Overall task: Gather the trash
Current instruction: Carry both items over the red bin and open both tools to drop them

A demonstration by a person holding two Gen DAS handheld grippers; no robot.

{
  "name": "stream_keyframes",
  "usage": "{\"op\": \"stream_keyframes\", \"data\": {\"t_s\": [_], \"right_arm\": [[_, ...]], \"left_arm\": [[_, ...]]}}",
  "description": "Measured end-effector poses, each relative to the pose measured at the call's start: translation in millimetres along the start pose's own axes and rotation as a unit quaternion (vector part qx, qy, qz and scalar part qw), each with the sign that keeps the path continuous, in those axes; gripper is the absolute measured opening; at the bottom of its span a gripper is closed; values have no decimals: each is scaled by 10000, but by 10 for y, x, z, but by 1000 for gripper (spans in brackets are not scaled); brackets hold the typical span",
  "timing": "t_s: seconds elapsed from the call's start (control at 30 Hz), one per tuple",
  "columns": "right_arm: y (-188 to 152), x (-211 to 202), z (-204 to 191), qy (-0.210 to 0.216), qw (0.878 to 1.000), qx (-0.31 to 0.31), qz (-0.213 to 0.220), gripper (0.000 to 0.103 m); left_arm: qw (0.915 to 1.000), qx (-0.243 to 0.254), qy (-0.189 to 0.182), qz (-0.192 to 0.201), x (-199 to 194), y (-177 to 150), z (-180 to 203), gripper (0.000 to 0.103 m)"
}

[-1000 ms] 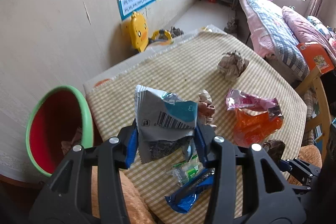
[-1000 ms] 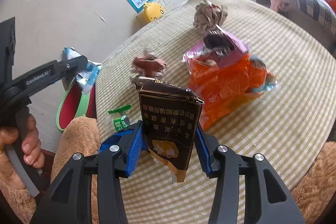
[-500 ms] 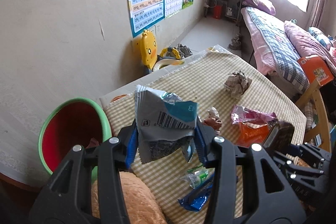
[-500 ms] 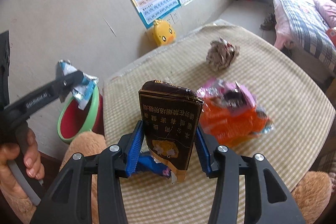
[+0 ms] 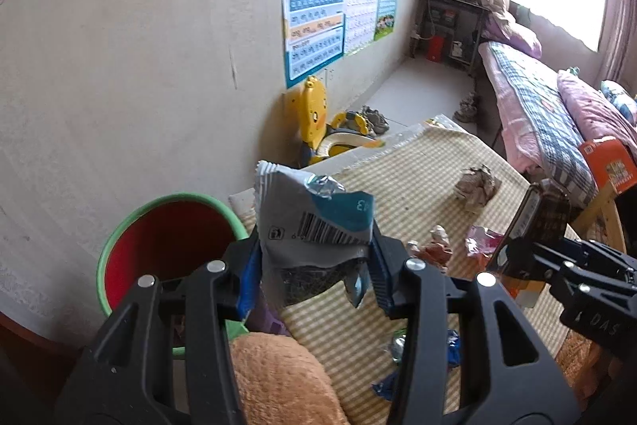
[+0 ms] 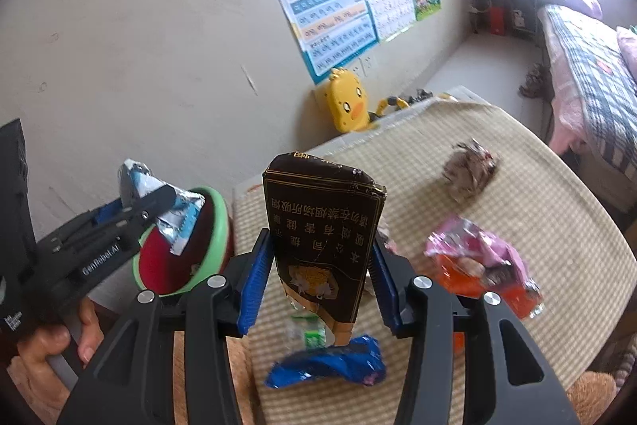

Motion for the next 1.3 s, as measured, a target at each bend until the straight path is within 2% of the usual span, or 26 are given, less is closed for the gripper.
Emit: {"op": "stream_keyframes", "data": {"t_s": [0.27, 0.73, 0.97, 1.3], "right_arm": [[-11, 238, -200, 86, 9996, -154, -242, 46], [147, 543, -560, 273, 9975, -536, -360, 46], [163, 751, -713, 419, 9959, -617, -518, 46], [190, 1111, -987, 652, 9918, -768, -784, 46]], "left_arm": [[9997, -153, 193, -73, 115, -64, -232, 44], [9973, -490, 503, -207, 319, -118, -680, 44], [9937, -715, 790, -348, 440, -194, -1039, 44], [9880, -1000, 999, -617, 642, -346, -1407, 44]]}}
Point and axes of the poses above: each gripper's, at about its wrist camera, not at the fingertips, and x roughly the way its jaws point, z to its right, y to its top, the point moved 2 cm from there along x, roughly the way its jaws point, and after that the axes turned 13 degrees about y, right-handed, at the moved point
